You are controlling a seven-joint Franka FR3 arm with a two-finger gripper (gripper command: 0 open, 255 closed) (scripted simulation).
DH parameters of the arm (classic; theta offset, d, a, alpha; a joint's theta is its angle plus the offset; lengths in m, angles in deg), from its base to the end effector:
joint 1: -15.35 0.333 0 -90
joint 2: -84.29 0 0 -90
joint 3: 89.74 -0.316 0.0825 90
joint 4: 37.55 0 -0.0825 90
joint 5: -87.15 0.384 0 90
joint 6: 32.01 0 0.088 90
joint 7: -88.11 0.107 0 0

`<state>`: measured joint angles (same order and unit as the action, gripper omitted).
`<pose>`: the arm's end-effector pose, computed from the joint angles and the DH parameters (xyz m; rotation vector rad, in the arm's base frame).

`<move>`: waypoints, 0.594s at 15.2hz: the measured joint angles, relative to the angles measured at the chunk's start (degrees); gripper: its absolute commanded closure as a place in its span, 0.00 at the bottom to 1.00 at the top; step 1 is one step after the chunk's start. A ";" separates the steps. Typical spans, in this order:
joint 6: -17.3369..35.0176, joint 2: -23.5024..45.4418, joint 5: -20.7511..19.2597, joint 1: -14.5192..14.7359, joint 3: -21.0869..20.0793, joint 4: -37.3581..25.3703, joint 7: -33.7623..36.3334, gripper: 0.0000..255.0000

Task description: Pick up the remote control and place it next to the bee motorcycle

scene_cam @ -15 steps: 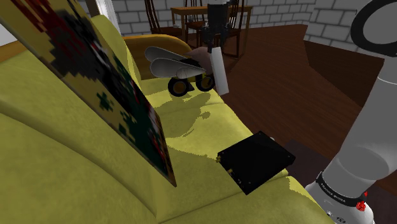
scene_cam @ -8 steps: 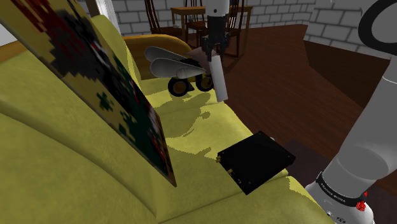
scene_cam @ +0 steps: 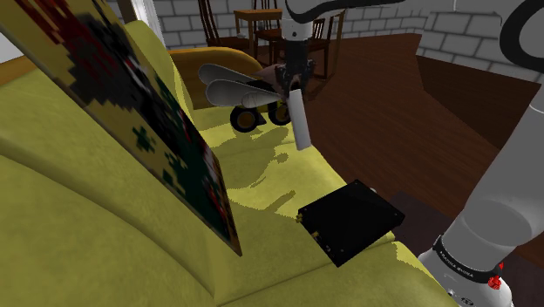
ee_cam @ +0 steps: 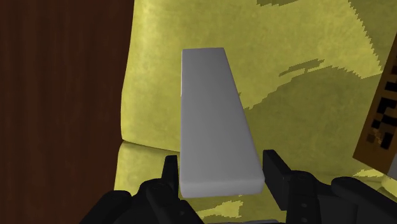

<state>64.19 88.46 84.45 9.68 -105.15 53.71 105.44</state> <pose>0.5774 0.0892 0.5836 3.1119 -0.2004 0.0344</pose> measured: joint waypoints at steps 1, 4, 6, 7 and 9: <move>0.76 -0.03 0.01 -0.02 0.01 0.79 0.00 1.00; 3.13 -0.35 0.09 -0.16 0.12 3.46 -0.14 1.00; 4.67 -0.56 0.13 -0.16 0.11 5.20 -0.06 1.00; 5.52 -0.38 0.09 -0.22 0.17 5.88 -0.14 1.00; 6.96 -0.65 0.14 -0.25 0.19 7.57 -0.12 1.00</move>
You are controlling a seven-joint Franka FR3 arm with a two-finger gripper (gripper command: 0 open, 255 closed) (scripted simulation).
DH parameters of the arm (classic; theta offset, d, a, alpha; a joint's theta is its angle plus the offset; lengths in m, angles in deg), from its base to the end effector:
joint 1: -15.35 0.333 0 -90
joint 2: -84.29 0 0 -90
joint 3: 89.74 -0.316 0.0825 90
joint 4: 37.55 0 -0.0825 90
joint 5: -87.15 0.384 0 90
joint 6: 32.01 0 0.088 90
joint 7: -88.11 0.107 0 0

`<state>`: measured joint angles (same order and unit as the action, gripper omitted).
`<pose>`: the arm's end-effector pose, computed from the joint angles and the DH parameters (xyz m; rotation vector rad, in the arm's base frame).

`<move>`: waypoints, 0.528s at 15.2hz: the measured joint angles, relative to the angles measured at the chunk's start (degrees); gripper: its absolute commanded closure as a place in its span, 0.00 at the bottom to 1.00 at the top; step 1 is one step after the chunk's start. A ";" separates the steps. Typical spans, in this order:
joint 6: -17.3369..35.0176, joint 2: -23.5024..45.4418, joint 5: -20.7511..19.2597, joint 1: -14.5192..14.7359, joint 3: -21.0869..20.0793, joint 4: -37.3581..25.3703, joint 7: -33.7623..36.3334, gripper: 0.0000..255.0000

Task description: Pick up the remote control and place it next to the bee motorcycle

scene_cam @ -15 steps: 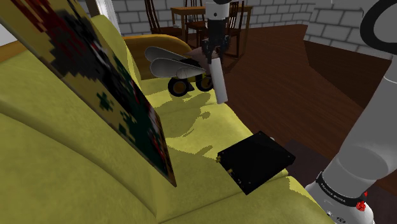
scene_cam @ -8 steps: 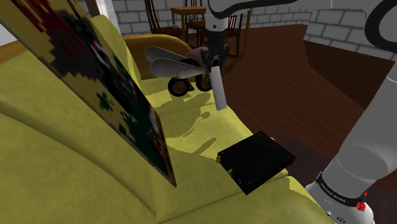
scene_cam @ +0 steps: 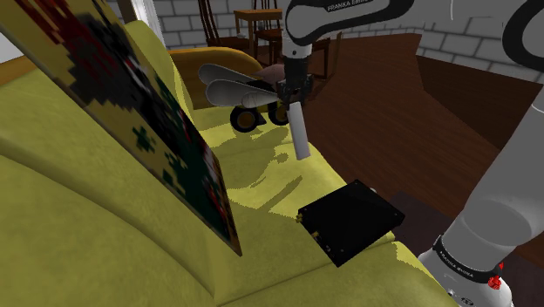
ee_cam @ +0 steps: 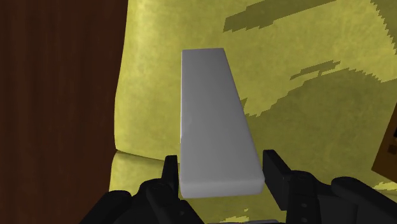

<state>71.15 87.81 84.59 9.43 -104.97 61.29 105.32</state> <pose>0.5771 0.0872 0.5372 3.1119 -0.2005 0.0344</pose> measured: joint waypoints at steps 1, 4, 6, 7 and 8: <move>0.79 0.10 -0.03 -0.02 0.02 0.68 -0.01 1.00; 3.22 0.16 -0.08 0.02 -0.01 3.07 0.20 1.00; 4.88 0.20 -0.25 -0.07 0.10 3.84 0.21 1.00; 5.84 0.06 -0.26 -0.06 0.10 4.89 0.29 1.00; 6.45 0.19 -0.25 -0.06 0.10 5.63 0.27 1.00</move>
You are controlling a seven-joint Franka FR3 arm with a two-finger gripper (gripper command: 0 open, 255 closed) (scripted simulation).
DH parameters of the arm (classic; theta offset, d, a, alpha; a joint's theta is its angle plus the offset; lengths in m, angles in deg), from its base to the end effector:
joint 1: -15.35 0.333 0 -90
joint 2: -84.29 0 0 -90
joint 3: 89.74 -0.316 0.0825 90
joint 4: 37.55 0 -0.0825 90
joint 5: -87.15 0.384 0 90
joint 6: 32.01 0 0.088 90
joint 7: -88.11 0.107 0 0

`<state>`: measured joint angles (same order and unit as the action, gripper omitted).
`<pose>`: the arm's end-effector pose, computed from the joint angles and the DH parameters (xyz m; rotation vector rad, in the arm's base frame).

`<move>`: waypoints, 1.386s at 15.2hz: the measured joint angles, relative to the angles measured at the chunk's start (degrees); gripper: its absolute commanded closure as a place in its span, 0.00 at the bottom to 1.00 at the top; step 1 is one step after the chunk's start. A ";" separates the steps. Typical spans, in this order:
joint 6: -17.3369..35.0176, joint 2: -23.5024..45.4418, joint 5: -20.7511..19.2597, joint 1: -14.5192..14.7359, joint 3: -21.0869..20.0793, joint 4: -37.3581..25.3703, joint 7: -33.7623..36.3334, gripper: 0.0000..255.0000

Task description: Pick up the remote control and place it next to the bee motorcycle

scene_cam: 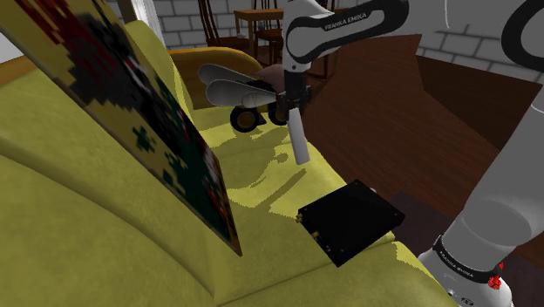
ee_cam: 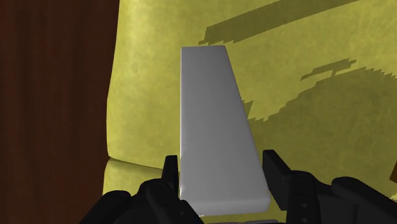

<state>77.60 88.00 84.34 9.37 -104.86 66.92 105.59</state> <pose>0.5773 0.0862 0.4981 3.1121 -0.2033 0.0521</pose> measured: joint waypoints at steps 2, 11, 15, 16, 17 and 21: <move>1.24 0.29 -0.05 0.02 -0.01 1.10 0.07 1.00; 8.06 2.14 -0.82 0.22 0.03 6.02 0.92 1.00; 10.91 3.12 -1.18 0.22 0.13 7.73 1.12 1.00; 11.62 3.38 -1.28 0.14 0.22 8.13 1.06 1.00; 12.60 3.74 -1.42 0.12 0.28 8.62 1.11 1.00; 15.03 5.34 -2.02 0.38 0.28 9.91 1.78 1.00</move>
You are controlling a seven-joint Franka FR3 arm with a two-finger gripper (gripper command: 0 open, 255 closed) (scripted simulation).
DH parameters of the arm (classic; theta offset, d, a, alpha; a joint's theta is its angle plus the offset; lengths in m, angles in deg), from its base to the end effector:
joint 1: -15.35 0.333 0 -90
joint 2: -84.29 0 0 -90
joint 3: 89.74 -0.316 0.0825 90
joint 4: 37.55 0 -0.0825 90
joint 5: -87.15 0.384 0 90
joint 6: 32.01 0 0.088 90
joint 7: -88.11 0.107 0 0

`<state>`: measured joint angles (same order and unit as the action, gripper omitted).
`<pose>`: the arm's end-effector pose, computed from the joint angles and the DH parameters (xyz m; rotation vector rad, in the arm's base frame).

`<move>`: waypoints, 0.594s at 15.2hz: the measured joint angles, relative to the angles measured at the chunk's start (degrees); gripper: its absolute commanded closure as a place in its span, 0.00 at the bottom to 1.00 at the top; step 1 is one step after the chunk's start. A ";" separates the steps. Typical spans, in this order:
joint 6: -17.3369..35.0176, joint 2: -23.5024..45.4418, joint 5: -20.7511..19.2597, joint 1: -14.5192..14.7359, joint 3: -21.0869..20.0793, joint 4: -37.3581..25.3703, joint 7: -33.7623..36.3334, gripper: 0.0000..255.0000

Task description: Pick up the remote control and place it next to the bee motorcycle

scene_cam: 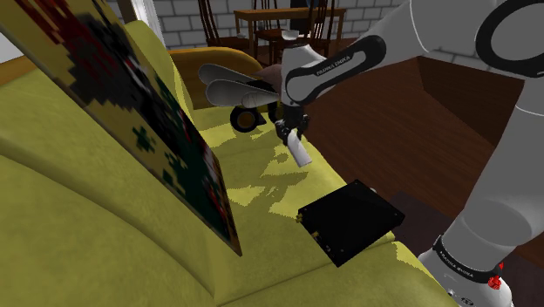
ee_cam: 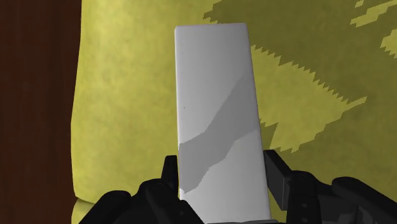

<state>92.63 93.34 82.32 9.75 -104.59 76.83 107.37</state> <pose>0.5806 0.0873 0.3873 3.1123 -0.2047 0.0525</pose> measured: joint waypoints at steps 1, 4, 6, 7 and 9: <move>0.65 -0.02 -0.01 -0.02 0.02 0.72 -0.01 1.00; 2.62 1.14 -0.42 0.00 0.14 1.80 0.20 1.00; 3.83 1.97 -0.76 0.08 0.21 2.31 0.46 1.00; 4.27 2.23 -0.88 0.14 0.22 2.53 0.60 1.00; 4.54 2.33 -0.93 0.18 0.21 2.73 0.69 1.00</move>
<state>97.17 95.67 81.40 9.93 -104.38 79.57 108.06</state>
